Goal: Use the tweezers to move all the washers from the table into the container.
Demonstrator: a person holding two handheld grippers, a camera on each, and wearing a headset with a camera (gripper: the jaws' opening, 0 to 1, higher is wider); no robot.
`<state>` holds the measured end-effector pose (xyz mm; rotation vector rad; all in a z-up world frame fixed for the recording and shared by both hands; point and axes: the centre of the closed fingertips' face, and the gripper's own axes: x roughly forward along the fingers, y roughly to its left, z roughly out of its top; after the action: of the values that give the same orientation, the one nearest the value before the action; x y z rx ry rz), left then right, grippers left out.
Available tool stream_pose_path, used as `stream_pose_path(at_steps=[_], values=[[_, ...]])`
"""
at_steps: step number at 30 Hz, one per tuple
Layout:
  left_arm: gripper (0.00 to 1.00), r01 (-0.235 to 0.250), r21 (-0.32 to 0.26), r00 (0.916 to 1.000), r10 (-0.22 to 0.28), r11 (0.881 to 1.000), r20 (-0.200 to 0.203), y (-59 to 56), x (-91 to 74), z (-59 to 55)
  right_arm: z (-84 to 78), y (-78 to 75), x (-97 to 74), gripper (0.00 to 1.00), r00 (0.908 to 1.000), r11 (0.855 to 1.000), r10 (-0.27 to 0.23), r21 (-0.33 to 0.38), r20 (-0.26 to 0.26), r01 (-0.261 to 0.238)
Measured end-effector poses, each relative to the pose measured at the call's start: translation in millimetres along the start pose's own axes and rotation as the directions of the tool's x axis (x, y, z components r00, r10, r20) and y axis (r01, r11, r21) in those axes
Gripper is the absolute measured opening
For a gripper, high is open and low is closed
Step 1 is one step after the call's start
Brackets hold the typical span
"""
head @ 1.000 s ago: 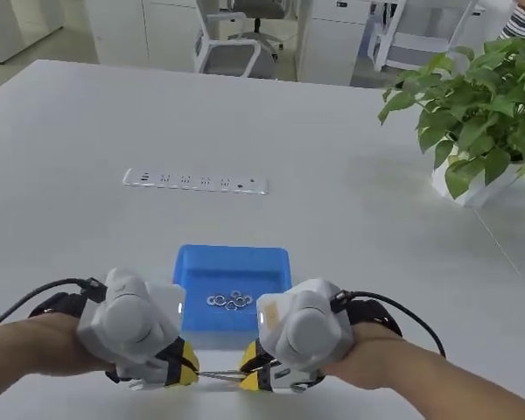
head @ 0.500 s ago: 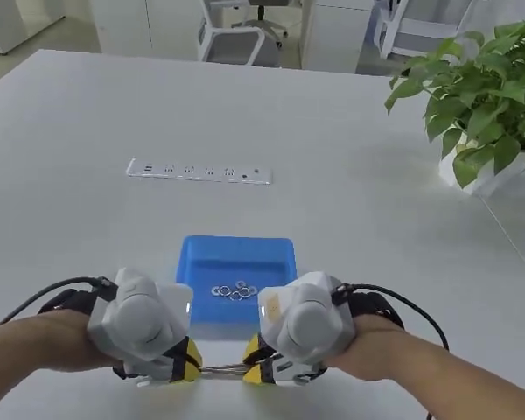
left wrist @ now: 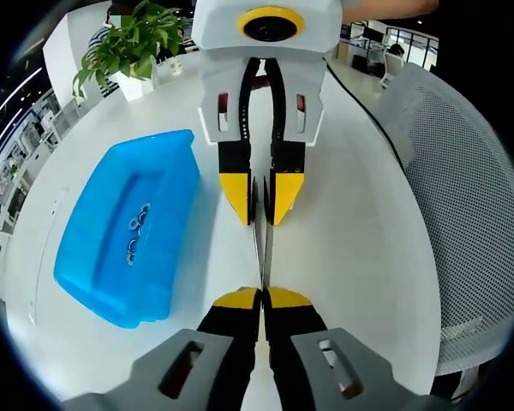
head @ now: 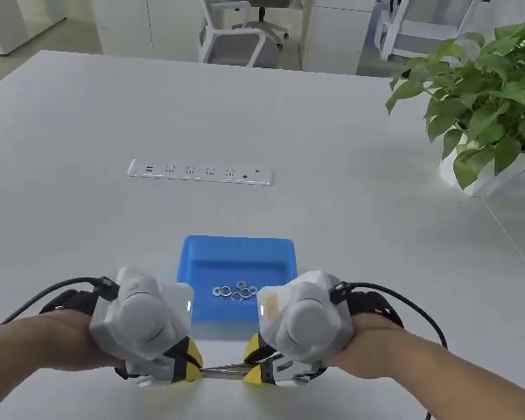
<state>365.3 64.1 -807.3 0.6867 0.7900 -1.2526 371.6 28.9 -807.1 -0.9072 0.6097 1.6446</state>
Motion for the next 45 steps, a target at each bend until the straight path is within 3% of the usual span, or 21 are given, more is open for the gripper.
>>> stream_pose_path(at_steps=[5,10,15,19,21,22,24,28,34,35,39,40,41,45], values=[[0.09,-0.007,-0.011,1.0,0.007,1.0,-0.005,-0.5,-1.2,-1.6,-1.0,-1.0,-1.4,0.19,0.9998,1.0,-0.021,0.016,-0.001,0.021],[0.19,-0.04,-0.02,0.9992,0.039,0.999,-0.008,-1.6,-8.3,-5.7,-2.4,0.6,-7.9,0.26,0.9986,0.998,-0.052,0.026,0.001,0.052],[0.28,-0.083,-0.083,0.9954,0.087,0.993,0.04,-1.2,-19.6,-3.1,-0.4,-0.9,-20.8,0.32,0.9941,0.991,-0.105,0.084,0.027,0.103],[0.34,-0.123,-0.175,0.9832,0.144,0.977,0.112,0.2,-33.0,4.3,0.4,-5.6,-35.8,0.4,0.9848,0.972,-0.165,0.176,0.056,0.153],[0.39,-0.142,-0.208,0.9739,0.174,0.968,0.146,1.6,-40.5,7.8,1.5,-7.5,-42.8,0.42,0.9796,0.968,-0.188,0.185,0.072,0.172],[0.41,-0.145,-0.215,0.9721,0.179,0.966,0.151,1.7,-42.3,8.2,2.3,-9.2,-48.3,0.43,0.9745,0.961,-0.209,0.202,0.082,0.189],[0.42,-0.165,-0.259,0.9565,0.218,0.952,0.193,3.7,-52.1,13.1,3.1,-13.7,-58.2,0.46,0.9628,0.945,-0.252,0.238,0.098,0.223],[0.49,-0.181,-0.301,0.9379,0.256,0.936,0.234,2.2,-66.1,19.9,3.6,-18.9,-76.4,0.54,0.9425,0.919,-0.31,0.293,0.125,0.263],[0.56,-0.211,-0.374,0.891,0.335,0.903,0.306,4.7,-85.9,30.4,0.9,-22.1,-95.7,0.63,0.9122,0.882,-0.38,0.357,0.154,0.307],[0.57,-0.215,-0.379,0.8872,0.342,0.9,0.309,4.0,-88.0,31.6,0.4,-22.4,-99.2,0.65,0.9046,0.875,-0.394,0.368,0.162,0.315],[0.68,-0.224,-0.415,0.8687,0.374,0.882,0.325,2.7,-95.6,33.4,-2.5,-21.2,-108.0,0.69,0.8888,0.858,-0.422,0.396,0.178,0.328],[0.69,-0.228,-0.416,0.8642,0.38,0.88,0.33,2.1,-97.3,34.0,-2.6,-21.7,-111.6,0.71,0.878,0.849,-0.44,0.407,0.188,0.338],[0.7,-0.236,-0.422,0.8577,0.392,0.875,0.333,2.7,-99.5,33.3,-3.3,-22.0,-113.3,0.72,0.8732,0.843,-0.448,0.415,0.192,0.342],[0.73,-0.249,-0.431,0.8417,0.414,0.868,0.347,0.7,-106.5,35.5,-6.7,-21.7,-119.9,0.76,0.8616,0.829,-0.468,0.434,0.196,0.352]])
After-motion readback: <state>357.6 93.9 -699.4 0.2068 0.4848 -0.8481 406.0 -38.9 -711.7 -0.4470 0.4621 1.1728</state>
